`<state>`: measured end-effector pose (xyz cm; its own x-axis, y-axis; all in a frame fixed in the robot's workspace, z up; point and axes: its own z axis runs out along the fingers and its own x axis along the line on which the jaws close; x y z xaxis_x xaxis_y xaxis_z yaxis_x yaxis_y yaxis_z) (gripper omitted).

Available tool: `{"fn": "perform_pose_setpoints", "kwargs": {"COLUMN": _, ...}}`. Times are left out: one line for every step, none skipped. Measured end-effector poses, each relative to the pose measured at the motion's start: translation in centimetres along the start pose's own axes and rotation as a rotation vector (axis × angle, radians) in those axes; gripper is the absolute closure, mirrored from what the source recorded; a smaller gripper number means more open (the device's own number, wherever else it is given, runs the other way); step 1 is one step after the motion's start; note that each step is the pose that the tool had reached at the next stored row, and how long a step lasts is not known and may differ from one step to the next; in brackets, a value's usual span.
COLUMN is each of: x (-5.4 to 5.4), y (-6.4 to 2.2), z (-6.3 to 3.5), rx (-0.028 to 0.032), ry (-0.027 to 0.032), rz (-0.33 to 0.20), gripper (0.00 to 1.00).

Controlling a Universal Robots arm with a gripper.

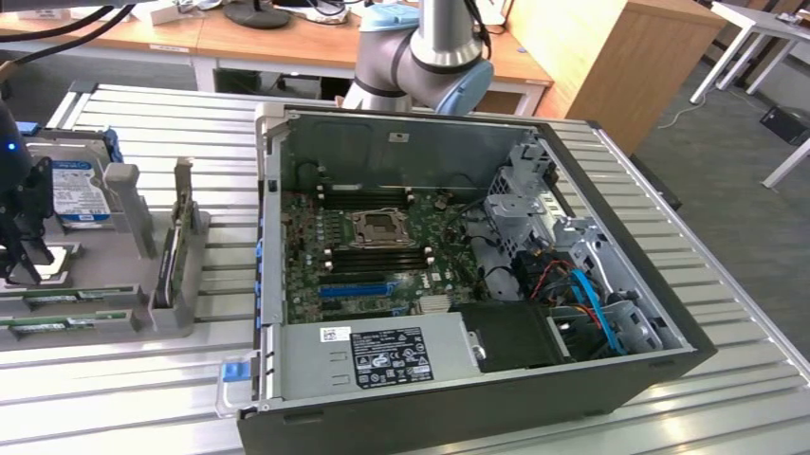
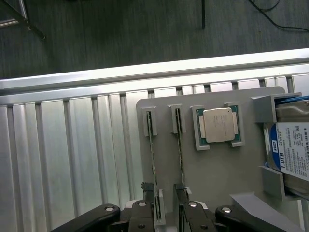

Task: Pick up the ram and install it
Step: 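Pick up the ram and move it above insertion slot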

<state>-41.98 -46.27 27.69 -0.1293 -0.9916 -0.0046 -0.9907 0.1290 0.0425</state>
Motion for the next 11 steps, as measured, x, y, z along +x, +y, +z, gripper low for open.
{"fn": "perform_pose_setpoints", "kwargs": {"x": 0.0, "y": 0.0, "z": 0.0, "rx": 0.0, "ry": 0.0, "rz": 0.0, "gripper": 0.7}}
{"fn": "perform_pose_setpoints", "kwargs": {"x": 0.0, "y": 0.0, "z": 0.0, "rx": 0.0, "ry": -0.0001, "rz": 0.0, "gripper": 0.7}}
{"fn": "perform_pose_setpoints", "kwargs": {"x": 0.0, "y": 0.0, "z": 0.0, "rx": 0.0, "ry": 0.0, "rz": 0.0, "gripper": 0.7}}
{"fn": "perform_pose_setpoints", "kwargs": {"x": 0.0, "y": 0.0, "z": 0.0, "rx": 0.0, "ry": 0.0, "rz": 0.0, "gripper": 0.7}}
{"fn": "perform_pose_setpoints", "kwargs": {"x": 0.0, "y": 0.0, "z": 0.0, "rx": 0.0, "ry": 0.0, "rz": 0.0, "gripper": 0.7}}
{"fn": "perform_pose_setpoints", "kwargs": {"x": 0.01, "y": 0.0, "z": 0.01, "rx": -0.0001, "ry": 0.0, "rz": 0.0, "gripper": 0.7}}
{"fn": "perform_pose_setpoints", "kwargs": {"x": 0.01, "y": 0.0, "z": 0.05, "rx": 0.0, "ry": -0.0001, "rz": 0.0, "gripper": 0.7}}
{"fn": "perform_pose_setpoints", "kwargs": {"x": 0.01, "y": 0.0, "z": 0.12, "rx": 0.0001, "ry": -0.0002, "rz": 0.0, "gripper": 0.7}}
{"fn": "perform_pose_setpoints", "kwargs": {"x": 0.02, "y": -0.01, "z": 0.18, "rx": 0.0001, "ry": -0.0001, "rz": 0.0, "gripper": 0.7}}
{"fn": "perform_pose_setpoints", "kwargs": {"x": 0.02, "y": -0.01, "z": 0.24, "rx": 0.0, "ry": 0.0, "rz": 0.0, "gripper": 0.7}}
{"fn": "perform_pose_setpoints", "kwargs": {"x": 0.02, "y": -0.02, "z": 0.31, "rx": 0.0, "ry": -0.0001, "rz": 0.0, "gripper": 0.7}}
